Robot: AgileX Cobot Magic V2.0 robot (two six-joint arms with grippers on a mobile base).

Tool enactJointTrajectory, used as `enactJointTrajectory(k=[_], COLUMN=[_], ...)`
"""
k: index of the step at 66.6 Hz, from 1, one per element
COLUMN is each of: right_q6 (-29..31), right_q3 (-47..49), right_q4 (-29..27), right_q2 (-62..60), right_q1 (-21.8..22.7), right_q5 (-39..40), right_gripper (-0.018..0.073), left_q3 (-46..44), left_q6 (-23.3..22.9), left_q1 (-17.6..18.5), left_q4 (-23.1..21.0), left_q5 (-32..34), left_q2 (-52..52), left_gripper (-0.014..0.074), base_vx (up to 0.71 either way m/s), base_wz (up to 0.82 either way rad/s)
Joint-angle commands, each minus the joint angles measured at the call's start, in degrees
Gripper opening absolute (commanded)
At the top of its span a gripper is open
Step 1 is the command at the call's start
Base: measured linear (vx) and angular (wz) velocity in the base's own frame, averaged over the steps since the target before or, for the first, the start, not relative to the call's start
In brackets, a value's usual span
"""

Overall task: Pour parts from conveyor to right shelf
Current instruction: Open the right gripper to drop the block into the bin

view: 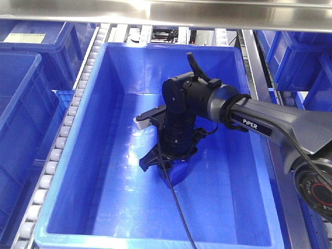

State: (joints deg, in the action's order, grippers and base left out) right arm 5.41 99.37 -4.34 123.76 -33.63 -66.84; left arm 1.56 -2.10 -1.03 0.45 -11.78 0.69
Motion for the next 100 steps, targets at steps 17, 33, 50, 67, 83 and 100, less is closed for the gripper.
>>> enactJointTrajectory(k=[17,33,50,67,83,100], right_q6=[-0.06,-3.47,-5.41,-5.78,-6.08,-6.64], right_q3=[1.27,1.07,1.07,-5.08,-24.51,-40.89], right_q4=[0.90,3.24,8.41,10.72,10.67,10.74], right_q2=[-3.89,-8.94,-14.57,-19.08,-32.23,-48.49], right_q1=[-0.20,-1.10,-1.00,-0.91,-0.39,4.24], right_q5=[3.17,13.06,17.23,21.50,38.32,45.31], right_gripper=[0.0573,0.0603,0.0444,-0.0016,-0.0009,-0.0008], left_q3=[-1.10,-1.10,-1.10,-1.10,-1.10,-1.10], left_q6=[-0.49,-0.49,-0.49,-0.49,-0.49,-0.49], left_q1=[0.47,0.47,0.47,0.47,0.47,0.47], left_q4=[-0.45,-0.45,-0.45,-0.45,-0.45,-0.45], left_q5=[4.52,4.52,4.52,4.52,4.52,4.52], left_q2=[0.65,0.65,0.65,0.65,0.65,0.65], left_gripper=[-0.0006,-0.0006,-0.0006,-0.0006,-0.0006,-0.0006], base_vx=[0.00,0.00,0.00,0.00,0.00,0.00], base_wz=[0.00,0.00,0.00,0.00,0.00,0.00])
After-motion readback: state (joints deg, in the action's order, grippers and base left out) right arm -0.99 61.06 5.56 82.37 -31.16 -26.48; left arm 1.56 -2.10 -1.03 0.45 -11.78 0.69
